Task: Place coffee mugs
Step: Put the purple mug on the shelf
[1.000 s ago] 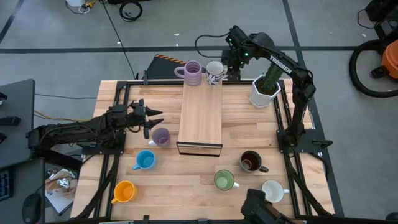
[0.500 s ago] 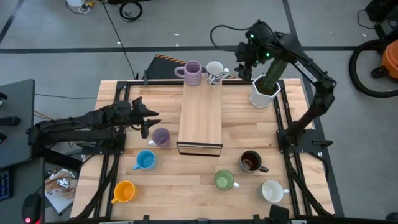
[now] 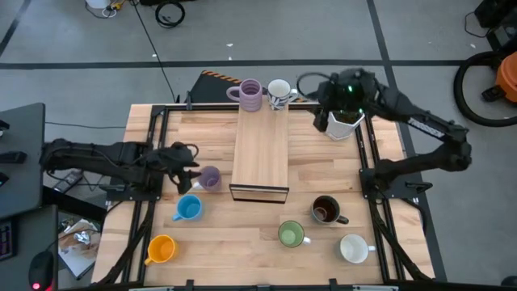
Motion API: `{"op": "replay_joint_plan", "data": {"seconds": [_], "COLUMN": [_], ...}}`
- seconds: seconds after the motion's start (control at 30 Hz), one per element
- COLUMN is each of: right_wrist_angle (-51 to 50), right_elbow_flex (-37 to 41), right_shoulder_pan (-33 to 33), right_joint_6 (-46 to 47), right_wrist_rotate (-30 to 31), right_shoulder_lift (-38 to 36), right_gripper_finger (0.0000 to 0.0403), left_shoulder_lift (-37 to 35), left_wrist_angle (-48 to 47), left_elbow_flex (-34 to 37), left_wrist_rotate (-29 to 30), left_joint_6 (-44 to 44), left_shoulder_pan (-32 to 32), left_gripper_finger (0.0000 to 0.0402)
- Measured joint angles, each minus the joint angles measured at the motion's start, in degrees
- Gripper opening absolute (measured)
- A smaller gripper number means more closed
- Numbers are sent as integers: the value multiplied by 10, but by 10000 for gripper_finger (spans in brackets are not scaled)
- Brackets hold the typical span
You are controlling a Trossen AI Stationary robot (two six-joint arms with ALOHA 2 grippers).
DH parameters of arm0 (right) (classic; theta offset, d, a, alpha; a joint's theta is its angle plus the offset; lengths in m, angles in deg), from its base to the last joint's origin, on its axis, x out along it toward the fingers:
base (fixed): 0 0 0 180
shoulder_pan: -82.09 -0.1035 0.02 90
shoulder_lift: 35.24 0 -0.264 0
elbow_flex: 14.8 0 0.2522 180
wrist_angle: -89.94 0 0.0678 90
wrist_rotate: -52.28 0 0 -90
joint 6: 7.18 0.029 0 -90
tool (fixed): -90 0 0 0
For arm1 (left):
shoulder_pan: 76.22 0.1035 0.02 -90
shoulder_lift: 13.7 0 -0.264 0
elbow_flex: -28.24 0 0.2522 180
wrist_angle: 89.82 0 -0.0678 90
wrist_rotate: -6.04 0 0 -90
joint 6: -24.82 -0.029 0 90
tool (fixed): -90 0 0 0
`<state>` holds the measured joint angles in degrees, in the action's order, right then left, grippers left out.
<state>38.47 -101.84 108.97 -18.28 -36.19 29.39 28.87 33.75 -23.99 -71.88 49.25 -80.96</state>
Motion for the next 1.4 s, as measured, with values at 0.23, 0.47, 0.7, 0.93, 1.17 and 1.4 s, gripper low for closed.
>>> {"op": "replay_joint_plan", "data": {"seconds": [0.23,0.47,0.7,0.93,1.17,1.4], "right_wrist_angle": [139,263,351,474,543,558], "right_elbow_flex": [143,233,288,379,442,460], "right_shoulder_pan": [-56,-85,-98,-128,-170,-206], "right_joint_6": [-5,-39,-41,-40,-53,-64], "right_wrist_rotate": [19,14,-37,-44,-33,-15], "right_shoulder_lift": [-61,-82,-95,-113,-115,-115], "right_gripper_finger": [215,215,215,215,215,215], "left_shoulder_lift": [12,31,74,99,135,165], "left_wrist_angle": [-68,-81,-78,-82,-106,-128], "left_elbow_flex": [-2,-3,-2,-3,-52,-64], "left_wrist_rotate": [-71,-45,-28,-33,-8,34], "left_joint_6": [125,187,196,232,222,166], "left_shoulder_pan": [-38,-74,-100,-120,-122,-121], "left_gripper_finger": [172,172,172,172,171,171]}}
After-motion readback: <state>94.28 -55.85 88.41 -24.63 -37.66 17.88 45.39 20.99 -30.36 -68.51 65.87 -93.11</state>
